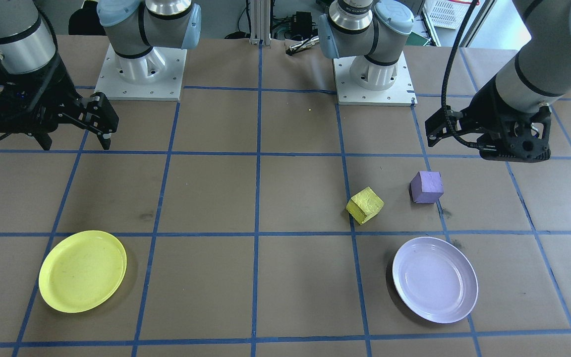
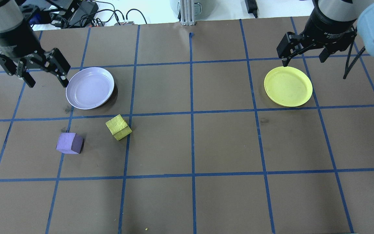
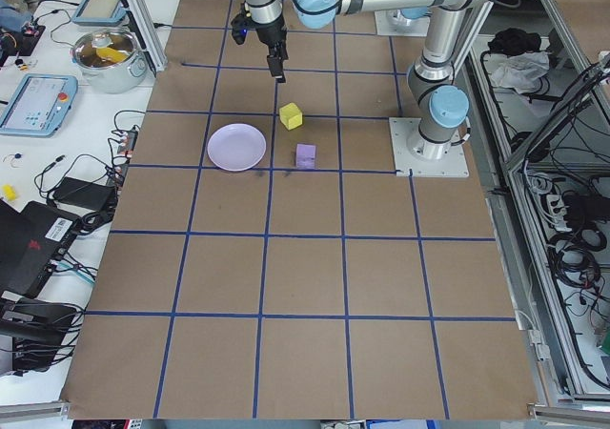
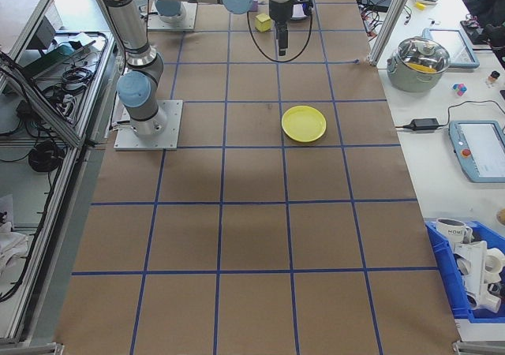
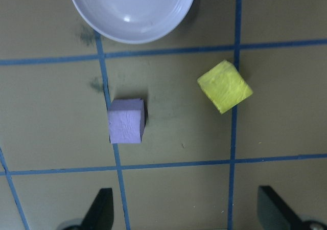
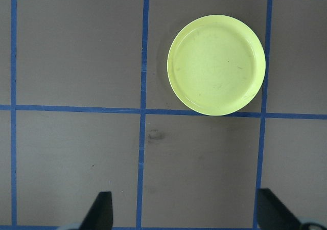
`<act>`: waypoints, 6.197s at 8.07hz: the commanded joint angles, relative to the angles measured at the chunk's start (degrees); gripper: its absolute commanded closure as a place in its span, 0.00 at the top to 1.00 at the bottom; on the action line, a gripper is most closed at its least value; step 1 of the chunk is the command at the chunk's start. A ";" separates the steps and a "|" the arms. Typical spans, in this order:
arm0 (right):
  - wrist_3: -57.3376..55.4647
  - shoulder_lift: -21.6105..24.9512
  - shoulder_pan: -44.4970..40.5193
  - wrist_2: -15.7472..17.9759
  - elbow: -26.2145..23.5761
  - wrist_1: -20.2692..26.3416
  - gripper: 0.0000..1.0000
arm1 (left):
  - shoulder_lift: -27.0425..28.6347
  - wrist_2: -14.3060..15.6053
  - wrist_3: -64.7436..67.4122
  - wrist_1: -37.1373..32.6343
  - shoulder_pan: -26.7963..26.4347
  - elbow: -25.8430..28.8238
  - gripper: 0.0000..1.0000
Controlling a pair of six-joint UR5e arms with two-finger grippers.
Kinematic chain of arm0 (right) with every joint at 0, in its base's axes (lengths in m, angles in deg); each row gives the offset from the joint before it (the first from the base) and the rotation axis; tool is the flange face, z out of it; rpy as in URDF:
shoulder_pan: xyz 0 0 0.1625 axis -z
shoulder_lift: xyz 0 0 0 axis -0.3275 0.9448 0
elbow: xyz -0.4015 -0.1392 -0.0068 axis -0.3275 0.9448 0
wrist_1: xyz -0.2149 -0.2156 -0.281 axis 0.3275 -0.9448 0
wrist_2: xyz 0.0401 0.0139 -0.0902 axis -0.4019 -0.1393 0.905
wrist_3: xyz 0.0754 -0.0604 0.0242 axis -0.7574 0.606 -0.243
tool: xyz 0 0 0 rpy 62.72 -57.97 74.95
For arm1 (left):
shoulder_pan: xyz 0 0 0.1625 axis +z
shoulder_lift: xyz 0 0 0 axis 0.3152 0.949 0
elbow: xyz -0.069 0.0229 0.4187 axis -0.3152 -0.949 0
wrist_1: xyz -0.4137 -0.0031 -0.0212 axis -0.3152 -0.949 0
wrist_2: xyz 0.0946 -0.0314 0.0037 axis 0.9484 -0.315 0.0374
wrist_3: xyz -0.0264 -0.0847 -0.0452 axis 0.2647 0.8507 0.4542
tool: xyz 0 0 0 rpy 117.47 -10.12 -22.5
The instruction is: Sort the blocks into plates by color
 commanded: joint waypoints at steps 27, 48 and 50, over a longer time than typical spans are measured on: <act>0.26 -0.09 0.09 -0.44 0.00 -0.52 1.00 | 16.82 3.18 -10.96 23.75 9.91 -21.78 0.92; 0.52 -0.18 0.09 0.00 -0.18 -0.61 1.00 | 29.56 -1.74 -10.78 23.12 2.53 10.91 0.45; 0.44 -0.18 0.09 -0.18 -0.09 -0.61 1.00 | 29.39 -1.92 -10.60 25.07 2.61 10.74 1.00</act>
